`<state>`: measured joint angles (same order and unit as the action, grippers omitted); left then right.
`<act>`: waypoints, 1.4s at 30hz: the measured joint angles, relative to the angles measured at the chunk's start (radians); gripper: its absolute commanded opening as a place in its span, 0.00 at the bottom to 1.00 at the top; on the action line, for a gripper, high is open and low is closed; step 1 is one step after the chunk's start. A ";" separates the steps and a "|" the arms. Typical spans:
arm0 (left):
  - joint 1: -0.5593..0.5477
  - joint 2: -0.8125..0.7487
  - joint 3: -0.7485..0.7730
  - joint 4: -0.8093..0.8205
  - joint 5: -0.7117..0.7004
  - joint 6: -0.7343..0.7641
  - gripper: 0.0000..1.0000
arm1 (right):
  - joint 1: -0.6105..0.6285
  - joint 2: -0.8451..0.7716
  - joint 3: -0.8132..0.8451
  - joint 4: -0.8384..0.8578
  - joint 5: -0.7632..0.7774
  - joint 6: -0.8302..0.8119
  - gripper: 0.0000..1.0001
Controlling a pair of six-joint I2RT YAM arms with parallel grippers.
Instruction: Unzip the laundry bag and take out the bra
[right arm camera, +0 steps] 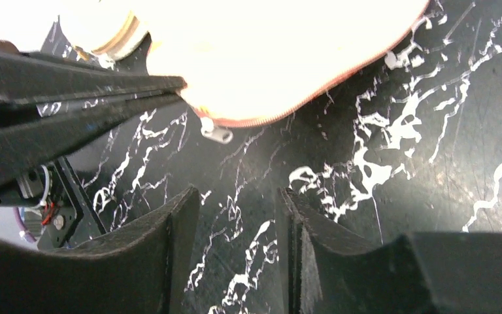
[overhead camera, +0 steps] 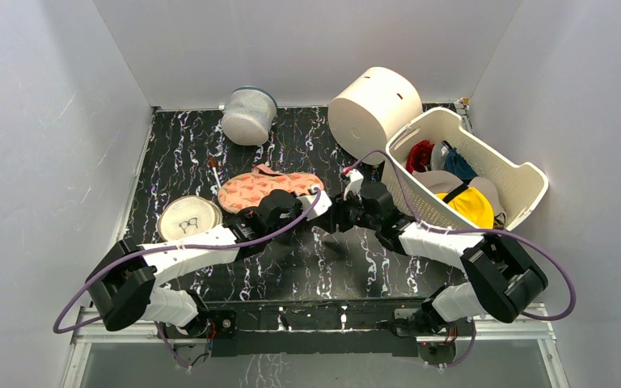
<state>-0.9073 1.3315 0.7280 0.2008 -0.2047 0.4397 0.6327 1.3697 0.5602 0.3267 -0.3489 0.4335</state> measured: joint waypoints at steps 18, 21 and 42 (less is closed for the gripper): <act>0.000 0.000 0.017 -0.023 0.019 -0.026 0.00 | 0.042 0.097 0.014 0.238 0.053 0.068 0.32; 0.000 0.000 0.017 -0.023 0.022 -0.029 0.00 | 0.042 0.110 0.014 0.251 0.057 0.070 0.29; 0.000 -0.005 0.019 -0.031 0.029 -0.030 0.00 | 0.043 0.144 0.026 0.269 0.071 0.090 0.15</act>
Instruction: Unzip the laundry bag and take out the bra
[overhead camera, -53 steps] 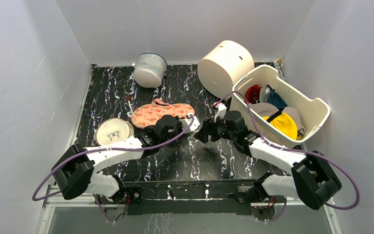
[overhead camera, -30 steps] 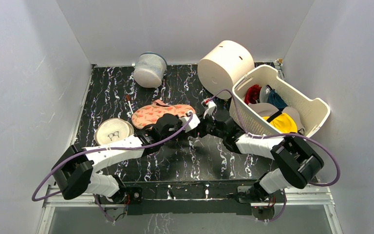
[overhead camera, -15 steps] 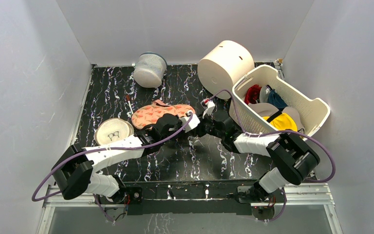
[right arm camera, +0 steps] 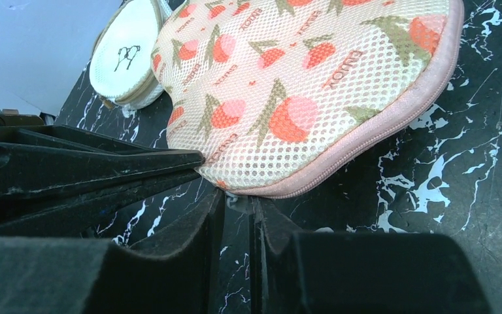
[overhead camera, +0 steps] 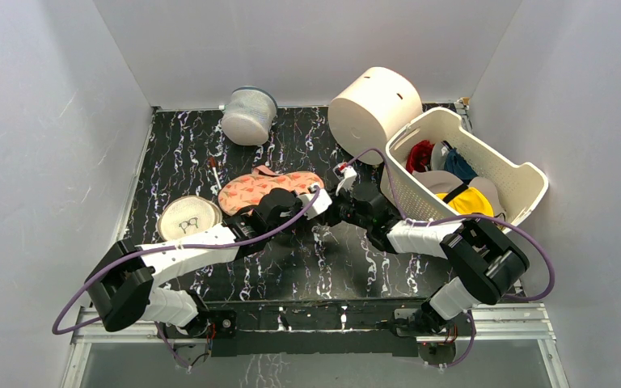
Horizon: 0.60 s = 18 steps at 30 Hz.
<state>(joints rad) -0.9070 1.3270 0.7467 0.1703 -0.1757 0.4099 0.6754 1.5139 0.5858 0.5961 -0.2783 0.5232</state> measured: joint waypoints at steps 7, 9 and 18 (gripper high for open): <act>0.000 -0.007 0.000 -0.002 0.003 0.000 0.00 | 0.005 0.000 0.000 0.000 0.021 0.001 0.04; 0.000 -0.009 0.000 -0.003 0.004 0.000 0.00 | 0.006 0.000 0.000 0.000 0.023 0.000 0.03; 0.000 -0.013 0.000 -0.010 0.022 0.002 0.00 | 0.014 -0.019 0.000 -0.032 0.058 -0.039 0.00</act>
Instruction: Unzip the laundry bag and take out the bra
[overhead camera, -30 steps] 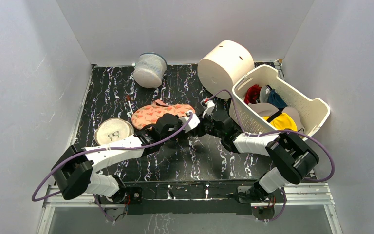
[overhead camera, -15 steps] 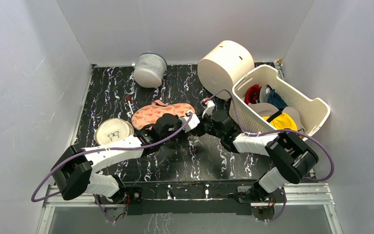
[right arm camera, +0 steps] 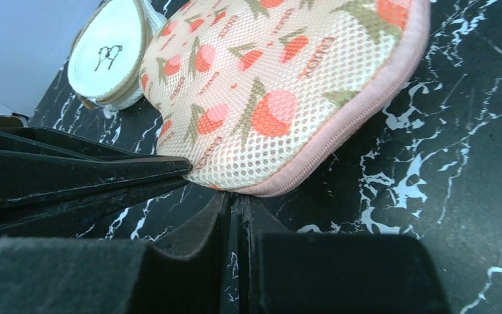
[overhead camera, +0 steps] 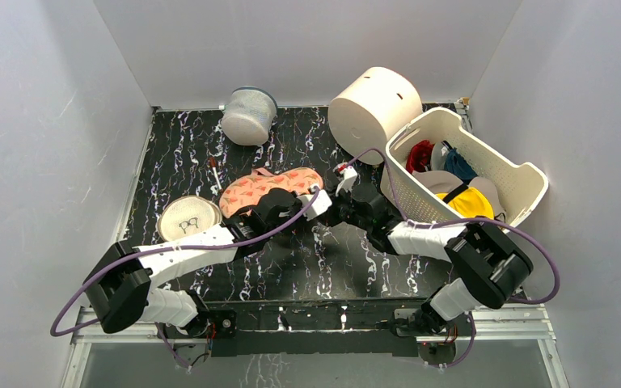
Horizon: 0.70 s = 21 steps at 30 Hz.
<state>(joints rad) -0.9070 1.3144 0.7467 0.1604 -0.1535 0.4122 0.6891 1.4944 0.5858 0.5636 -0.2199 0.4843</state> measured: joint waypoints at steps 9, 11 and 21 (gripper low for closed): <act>0.000 -0.011 0.000 -0.005 0.047 0.012 0.00 | 0.005 -0.073 0.026 -0.159 0.111 -0.144 0.00; 0.000 -0.011 0.000 -0.008 0.061 0.014 0.00 | 0.005 -0.082 0.029 -0.188 0.111 -0.173 0.00; 0.000 -0.011 0.011 -0.036 0.101 -0.004 0.36 | -0.009 -0.134 0.041 -0.283 0.018 -0.190 0.00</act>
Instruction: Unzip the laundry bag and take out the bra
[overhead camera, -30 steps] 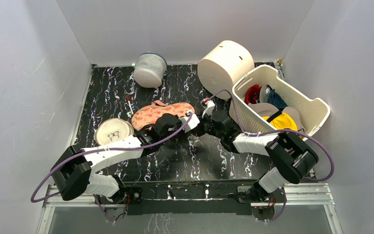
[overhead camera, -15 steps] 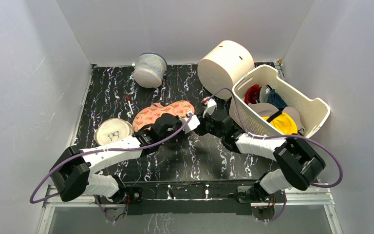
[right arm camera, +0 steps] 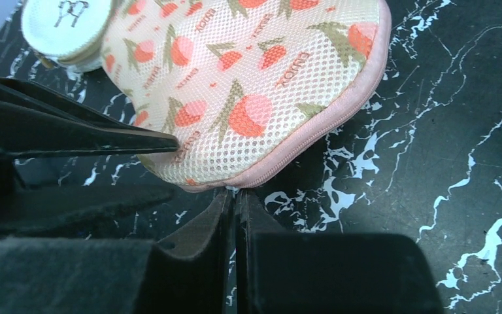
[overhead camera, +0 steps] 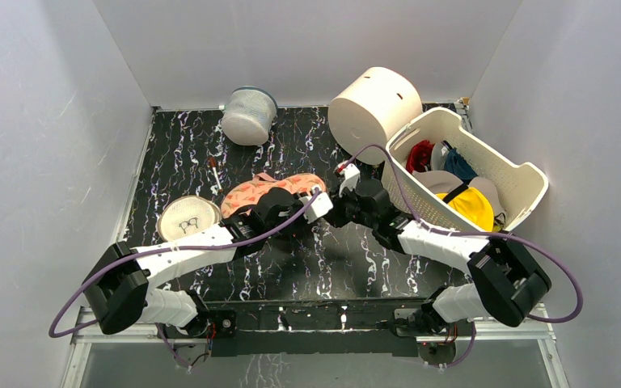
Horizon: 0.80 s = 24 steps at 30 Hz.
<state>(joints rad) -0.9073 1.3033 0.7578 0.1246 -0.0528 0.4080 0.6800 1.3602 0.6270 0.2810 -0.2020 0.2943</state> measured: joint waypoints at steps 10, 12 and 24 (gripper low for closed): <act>0.000 0.000 0.000 0.003 0.028 -0.024 0.36 | -0.001 -0.044 0.015 -0.032 -0.061 0.056 0.00; 0.000 0.003 0.001 0.003 0.021 -0.026 0.30 | -0.001 -0.047 0.019 -0.040 -0.067 0.057 0.00; 0.000 0.023 0.003 0.010 -0.011 -0.023 0.00 | -0.001 -0.060 0.019 -0.075 -0.069 0.052 0.02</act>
<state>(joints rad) -0.9073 1.3262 0.7612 0.1341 -0.0643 0.3851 0.6788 1.3003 0.6460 0.2058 -0.2707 0.3462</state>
